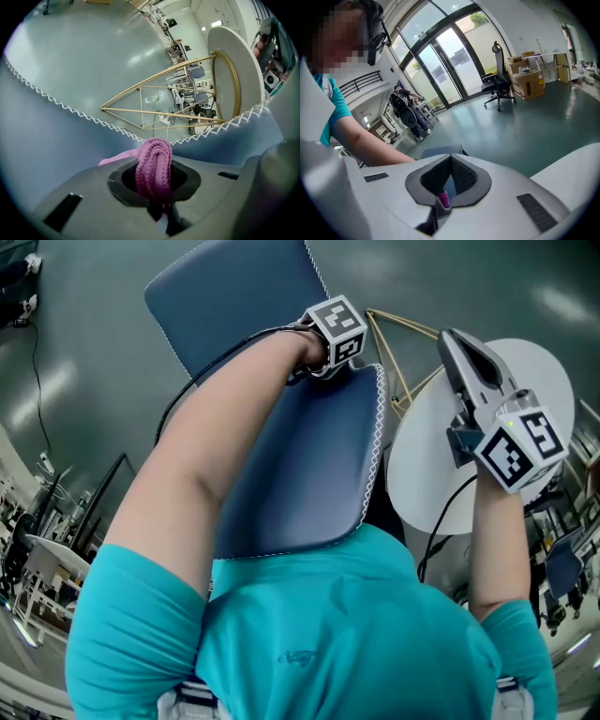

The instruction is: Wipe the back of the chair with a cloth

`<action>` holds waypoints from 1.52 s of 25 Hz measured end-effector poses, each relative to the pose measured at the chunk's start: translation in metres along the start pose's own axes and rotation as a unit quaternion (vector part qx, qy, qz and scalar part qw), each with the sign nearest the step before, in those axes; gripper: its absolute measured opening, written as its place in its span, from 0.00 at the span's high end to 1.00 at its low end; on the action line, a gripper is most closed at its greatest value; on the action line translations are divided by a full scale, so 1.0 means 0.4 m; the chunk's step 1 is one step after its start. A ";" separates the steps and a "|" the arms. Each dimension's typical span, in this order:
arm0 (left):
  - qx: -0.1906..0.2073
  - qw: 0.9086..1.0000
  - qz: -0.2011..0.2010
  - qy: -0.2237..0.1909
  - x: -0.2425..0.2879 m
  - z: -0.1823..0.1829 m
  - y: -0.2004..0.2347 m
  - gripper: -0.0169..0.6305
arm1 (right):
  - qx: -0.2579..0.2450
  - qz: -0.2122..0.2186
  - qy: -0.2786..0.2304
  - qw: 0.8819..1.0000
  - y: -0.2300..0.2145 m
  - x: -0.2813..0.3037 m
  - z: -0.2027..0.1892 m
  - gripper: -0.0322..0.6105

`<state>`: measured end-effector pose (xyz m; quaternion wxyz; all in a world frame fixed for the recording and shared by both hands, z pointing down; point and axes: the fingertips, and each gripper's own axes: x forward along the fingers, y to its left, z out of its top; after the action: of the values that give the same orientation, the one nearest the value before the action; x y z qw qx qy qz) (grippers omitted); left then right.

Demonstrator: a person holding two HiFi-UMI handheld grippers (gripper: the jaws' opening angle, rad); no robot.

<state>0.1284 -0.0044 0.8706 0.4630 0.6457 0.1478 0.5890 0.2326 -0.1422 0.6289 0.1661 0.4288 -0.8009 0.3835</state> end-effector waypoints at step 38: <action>-0.104 0.977 0.021 -0.184 -0.455 -0.624 -0.007 0.88 | -0.101 0.012 -0.011 0.995 0.419 0.070 0.197 0.96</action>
<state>-0.1423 -0.0310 0.7246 0.5346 0.6940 -0.0157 0.4820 0.0852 -0.1608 0.5151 0.1953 0.4046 -0.8422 0.2981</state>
